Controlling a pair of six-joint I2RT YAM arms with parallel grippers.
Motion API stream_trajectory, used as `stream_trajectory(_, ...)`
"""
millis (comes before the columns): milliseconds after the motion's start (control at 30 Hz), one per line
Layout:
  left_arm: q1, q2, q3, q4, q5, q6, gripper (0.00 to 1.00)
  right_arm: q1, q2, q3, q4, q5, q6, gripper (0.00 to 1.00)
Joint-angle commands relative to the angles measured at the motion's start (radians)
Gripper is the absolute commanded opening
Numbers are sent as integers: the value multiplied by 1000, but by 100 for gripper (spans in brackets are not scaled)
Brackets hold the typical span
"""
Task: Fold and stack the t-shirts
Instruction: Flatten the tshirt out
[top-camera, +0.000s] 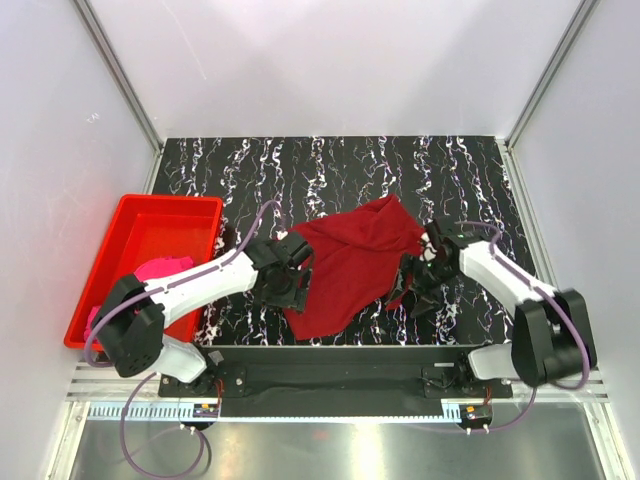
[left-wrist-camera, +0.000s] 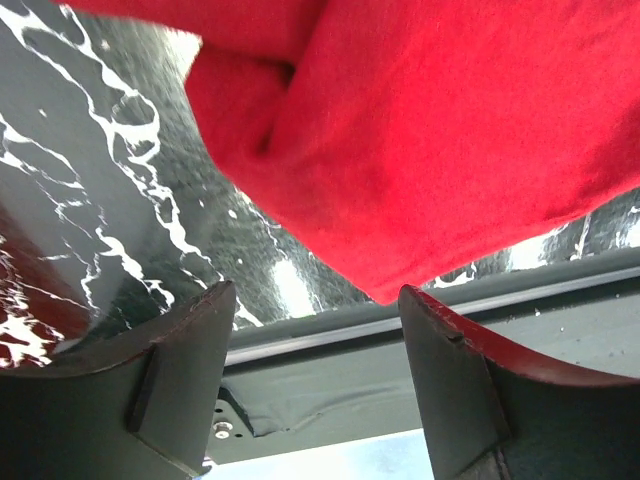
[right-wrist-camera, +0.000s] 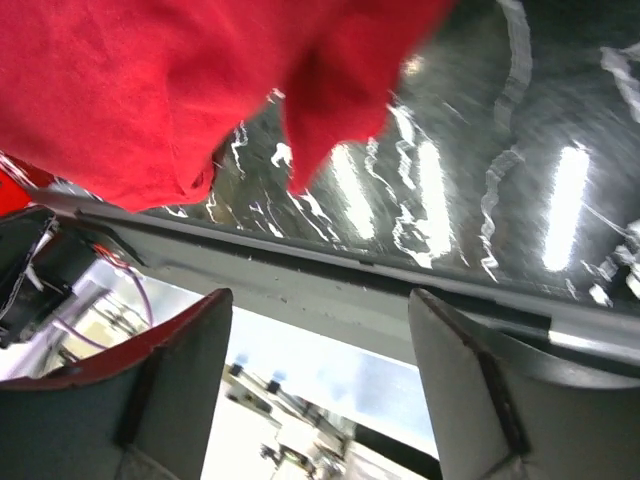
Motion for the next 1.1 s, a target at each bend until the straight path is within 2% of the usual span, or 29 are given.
stream_trajectory(0,-3,-22,-18,64,15,-58,72,53,92,20,112,-38,17,79)
stream_trajectory(33,-3,-8,-15,90,19,-50,70,65,115,32,132,-29,16,79)
stream_trajectory(133,-1,67,-17,150,35,-30,63,66,187,49,137,52,8,65)
stream_trajectory(167,0,91,-2,152,29,-25,51,64,212,49,135,71,-2,62)
stream_trajectory(200,-1,126,8,153,12,-21,45,64,220,51,131,109,-2,48)
stream_trajectory(233,0,139,20,139,-2,-15,35,64,227,52,125,120,-2,36)
stream_trajectory(267,0,144,47,124,-23,-19,16,64,229,60,120,131,-2,20)
stream_trajectory(300,0,137,57,110,-48,-25,5,66,221,65,111,140,-4,9)
stream_trajectory(333,0,109,66,89,-84,-36,0,64,209,69,94,170,-4,1)
stream_trajectory(367,0,90,70,80,-108,-41,0,64,182,78,83,189,-12,0)
stream_trajectory(467,4,-5,101,21,-204,-57,0,64,114,120,-19,279,-36,0)
stream_trajectory(600,22,-93,240,-98,-334,-32,0,64,-21,239,-225,396,-32,0)
stream_trajectory(633,40,-103,317,-120,-347,8,0,64,-53,290,-245,419,-22,0)
stream_trajectory(667,49,-116,349,-120,-347,34,0,66,-61,305,-250,422,-28,0)
stream_trajectory(733,75,-113,450,-131,-317,85,0,64,-55,304,-196,326,-38,0)
stream_trajectory(800,79,-84,507,-129,-255,137,0,66,-3,293,-143,218,-36,38)
stream_trajectory(833,79,-67,532,-141,-244,143,0,67,15,270,-113,183,-33,52)
stream_trajectory(900,77,-16,577,-158,-240,147,0,76,40,241,-8,114,-12,69)
stream_trajectory(1067,80,38,577,-111,-206,153,0,139,172,190,155,37,27,70)
